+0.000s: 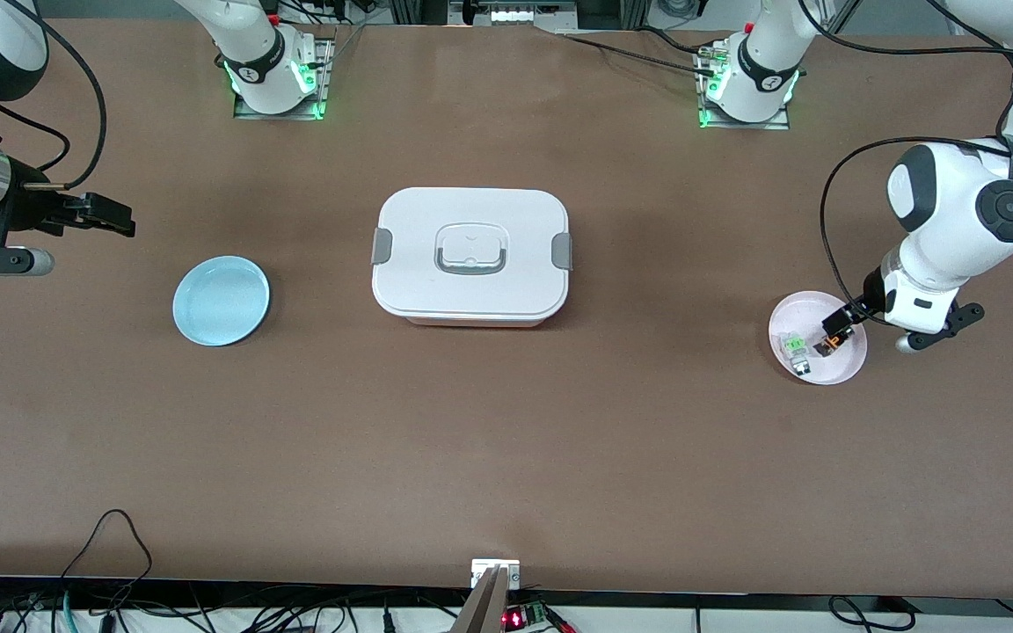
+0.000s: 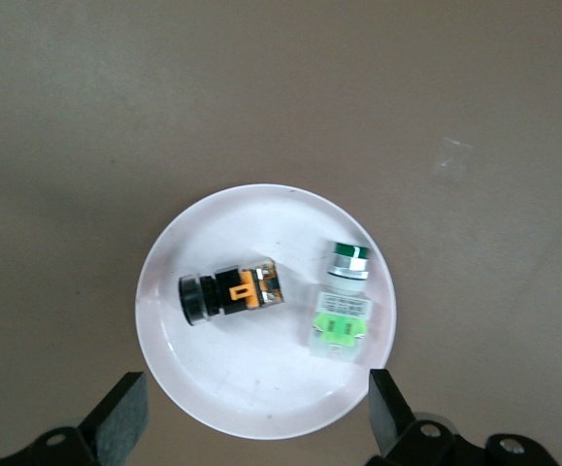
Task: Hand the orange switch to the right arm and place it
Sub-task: 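Lower the left gripper over the black-orange switch in the white dish, then close the left gripper on the black-orange switch, then carry the switch over the lunch box while the right gripper reaches toward it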
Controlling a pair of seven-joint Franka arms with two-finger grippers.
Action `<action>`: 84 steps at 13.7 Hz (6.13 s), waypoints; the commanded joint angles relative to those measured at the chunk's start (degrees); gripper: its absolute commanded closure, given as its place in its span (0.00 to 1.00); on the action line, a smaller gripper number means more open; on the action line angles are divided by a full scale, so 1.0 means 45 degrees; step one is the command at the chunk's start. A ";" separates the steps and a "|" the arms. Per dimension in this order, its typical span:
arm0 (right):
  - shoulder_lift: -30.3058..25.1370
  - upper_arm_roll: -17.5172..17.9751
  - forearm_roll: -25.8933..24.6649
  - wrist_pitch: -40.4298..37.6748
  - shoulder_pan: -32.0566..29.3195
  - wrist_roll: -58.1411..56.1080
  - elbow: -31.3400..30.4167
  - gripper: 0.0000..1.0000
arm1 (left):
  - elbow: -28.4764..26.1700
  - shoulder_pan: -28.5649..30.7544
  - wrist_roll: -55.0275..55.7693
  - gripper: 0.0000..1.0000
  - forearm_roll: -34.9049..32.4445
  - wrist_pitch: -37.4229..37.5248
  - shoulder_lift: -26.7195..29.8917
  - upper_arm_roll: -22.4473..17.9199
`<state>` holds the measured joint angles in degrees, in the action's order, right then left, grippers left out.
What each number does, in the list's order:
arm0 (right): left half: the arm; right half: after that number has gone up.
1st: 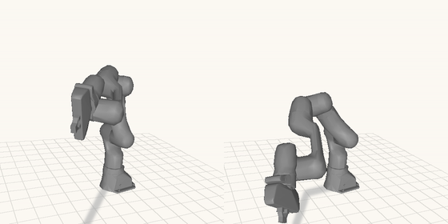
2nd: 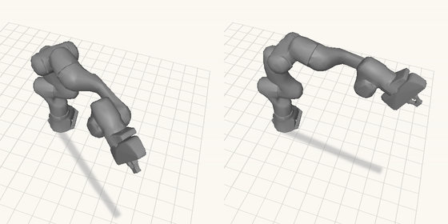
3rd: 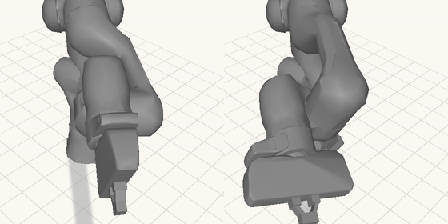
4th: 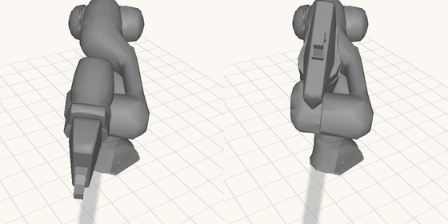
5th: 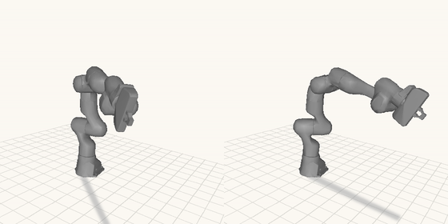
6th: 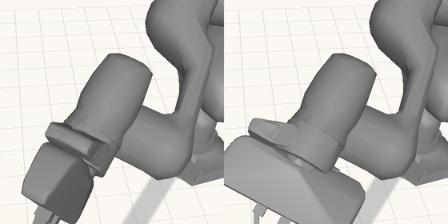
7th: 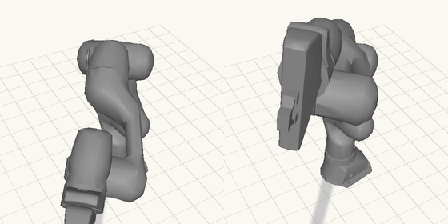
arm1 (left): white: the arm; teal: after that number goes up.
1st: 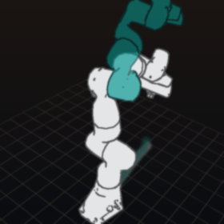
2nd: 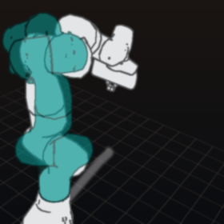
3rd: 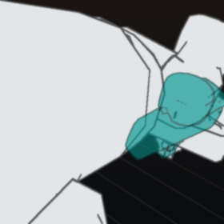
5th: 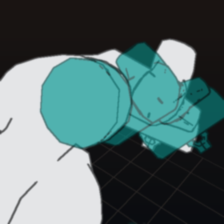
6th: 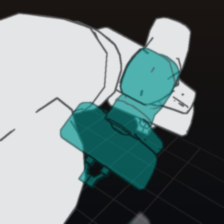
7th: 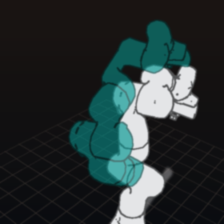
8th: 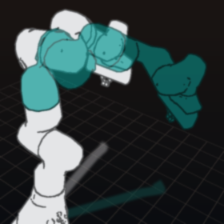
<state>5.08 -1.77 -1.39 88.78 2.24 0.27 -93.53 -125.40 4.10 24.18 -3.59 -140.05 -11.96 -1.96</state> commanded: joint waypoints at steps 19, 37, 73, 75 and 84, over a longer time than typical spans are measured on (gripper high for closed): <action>0.0062 -0.0036 0.0095 -0.0217 0.0011 -0.0040 0.0237 0.00 | -0.0063 0.0944 0.0446 0.00 -0.0960 -0.4033 -0.3182 0.0044; 0.0160 -0.0055 0.0114 -0.0256 -0.0028 -0.0040 0.0217 0.00 | 0.0928 0.0945 0.0114 0.86 -0.0960 -0.1641 -0.2579 0.0200; 0.1878 -0.0153 1.0984 0.1501 0.2354 0.3550 0.0061 0.00 | 1.0113 0.0730 -0.5268 1.00 0.7769 0.8433 -0.1541 0.8442; 0.2015 -0.0153 1.2937 0.1618 0.2199 0.4254 -0.0056 0.00 | 1.0132 0.0846 -0.7006 1.00 0.9014 0.8057 -0.1522 0.8754; 0.2426 -0.0172 1.7398 0.2047 0.1904 0.6679 -0.0564 0.00 | 0.9898 -0.0284 -1.5681 1.00 1.4737 0.4528 -0.3024 0.8891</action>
<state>16.42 -2.76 74.07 96.71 10.54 29.02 -95.33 -81.22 4.44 -40.92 57.70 -115.09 -23.65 37.36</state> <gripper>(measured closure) 0.000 0.264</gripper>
